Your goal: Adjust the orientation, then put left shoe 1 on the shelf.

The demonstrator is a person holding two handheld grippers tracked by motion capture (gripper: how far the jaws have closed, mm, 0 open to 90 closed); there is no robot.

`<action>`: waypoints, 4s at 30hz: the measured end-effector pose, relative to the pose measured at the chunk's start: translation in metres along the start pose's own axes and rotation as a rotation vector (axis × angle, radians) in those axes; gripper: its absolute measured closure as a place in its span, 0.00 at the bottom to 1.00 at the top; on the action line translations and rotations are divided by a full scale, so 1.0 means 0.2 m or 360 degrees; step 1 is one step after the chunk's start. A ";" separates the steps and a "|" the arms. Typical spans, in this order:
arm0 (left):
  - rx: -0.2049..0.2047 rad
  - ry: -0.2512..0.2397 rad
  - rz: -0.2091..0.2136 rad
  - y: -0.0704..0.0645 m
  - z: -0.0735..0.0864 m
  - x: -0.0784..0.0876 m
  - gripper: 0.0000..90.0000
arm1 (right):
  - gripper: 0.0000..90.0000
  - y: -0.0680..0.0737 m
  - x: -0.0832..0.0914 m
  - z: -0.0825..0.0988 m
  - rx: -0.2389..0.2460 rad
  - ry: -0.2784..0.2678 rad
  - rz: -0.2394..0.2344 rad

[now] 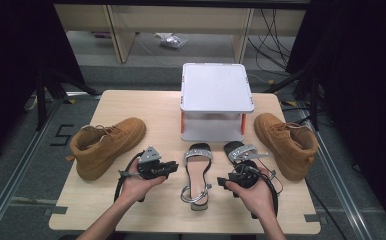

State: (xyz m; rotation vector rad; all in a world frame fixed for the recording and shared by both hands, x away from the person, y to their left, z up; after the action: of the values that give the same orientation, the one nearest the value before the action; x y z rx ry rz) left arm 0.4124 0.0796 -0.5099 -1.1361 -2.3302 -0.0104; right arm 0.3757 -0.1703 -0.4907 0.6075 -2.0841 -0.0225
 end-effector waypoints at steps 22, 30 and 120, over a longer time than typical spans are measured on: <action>-0.0080 -0.0239 -0.0079 0.12 -0.44 -0.01 0.90 | 0.47 0.23 -0.09 -0.17 0.0039 0.0162 -0.0009; -0.0132 -0.0309 -0.0082 0.14 -0.70 -0.06 0.99 | 0.45 0.30 -0.13 -0.21 -0.0008 0.0186 0.0048; -0.0212 -0.0238 -0.0262 0.23 -0.85 -0.30 0.99 | 0.48 0.27 -0.35 -0.19 0.0147 0.0818 0.0312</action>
State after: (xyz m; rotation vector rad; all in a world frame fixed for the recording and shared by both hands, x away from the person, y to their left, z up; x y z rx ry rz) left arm 0.5557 0.0260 -0.4046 -1.0350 -2.5844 -0.1473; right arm 0.4149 -0.0848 -0.5120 0.4069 -1.6385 0.3126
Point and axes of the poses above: each handheld gripper's, and its own axes: x roughly backward along the jaws, z roughly out of its underside, y roughly to its left, the point moved 5 cm from there along -x, roughly forward along the jaws, and after that the axes turned 2 degrees about z, right-handed, at the moved point
